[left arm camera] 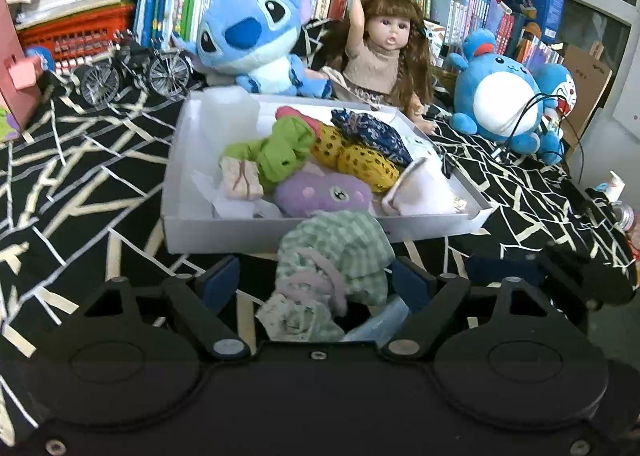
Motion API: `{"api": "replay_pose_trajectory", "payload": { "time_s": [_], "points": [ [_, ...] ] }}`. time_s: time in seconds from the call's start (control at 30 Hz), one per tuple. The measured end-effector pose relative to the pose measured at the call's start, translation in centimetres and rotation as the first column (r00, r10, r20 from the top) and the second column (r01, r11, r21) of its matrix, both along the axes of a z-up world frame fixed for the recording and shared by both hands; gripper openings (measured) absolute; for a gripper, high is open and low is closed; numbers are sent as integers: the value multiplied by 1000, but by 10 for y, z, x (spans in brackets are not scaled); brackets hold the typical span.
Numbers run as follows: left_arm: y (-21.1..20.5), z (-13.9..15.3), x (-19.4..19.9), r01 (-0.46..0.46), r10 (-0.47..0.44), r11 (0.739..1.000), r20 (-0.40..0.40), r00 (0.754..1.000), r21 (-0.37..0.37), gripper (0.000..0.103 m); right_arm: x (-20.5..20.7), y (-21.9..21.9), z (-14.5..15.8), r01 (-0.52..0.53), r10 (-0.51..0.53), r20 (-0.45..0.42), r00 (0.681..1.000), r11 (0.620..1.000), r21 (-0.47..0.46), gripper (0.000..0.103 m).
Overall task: Organize soft objects
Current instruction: 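Grasp the green checkered cloth with the left tool while the right tool grasps the blue mask pack, then carry the checkered cloth toward the box with left tool while right tool carries the mask pack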
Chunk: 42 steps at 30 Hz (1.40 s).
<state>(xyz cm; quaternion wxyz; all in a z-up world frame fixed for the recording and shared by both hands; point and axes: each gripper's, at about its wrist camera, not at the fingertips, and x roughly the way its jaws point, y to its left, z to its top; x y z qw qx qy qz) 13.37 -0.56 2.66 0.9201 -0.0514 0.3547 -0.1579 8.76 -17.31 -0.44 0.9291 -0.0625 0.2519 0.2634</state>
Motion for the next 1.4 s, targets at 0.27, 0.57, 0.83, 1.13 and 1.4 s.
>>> {"api": "replay_pose_trajectory", "payload": {
  "time_s": [0.27,0.57,0.83,1.13,1.4],
  "points": [
    [-2,-11,15,-2,-3,998,-75,997,-66,59,1,20,-8,-25,25,-27,999,1000,-6,103],
    [5,-7,11,-47,42,996,-66,997,-73,37,15,33,-16,-8,10,-111,994,1000,20,103],
    [11,8,-4,-64,65,997,6,998,-44,37,15,37,-13,25,-21,-102,995,999,36,96],
    [20,18,-17,-137,137,991,71,988,-7,37,11,29,-8,65,-59,-95,994,996,61,83],
    [19,22,-23,-146,143,989,106,984,17,37,7,21,-1,89,-86,-60,994,995,42,83]
  ]
}}
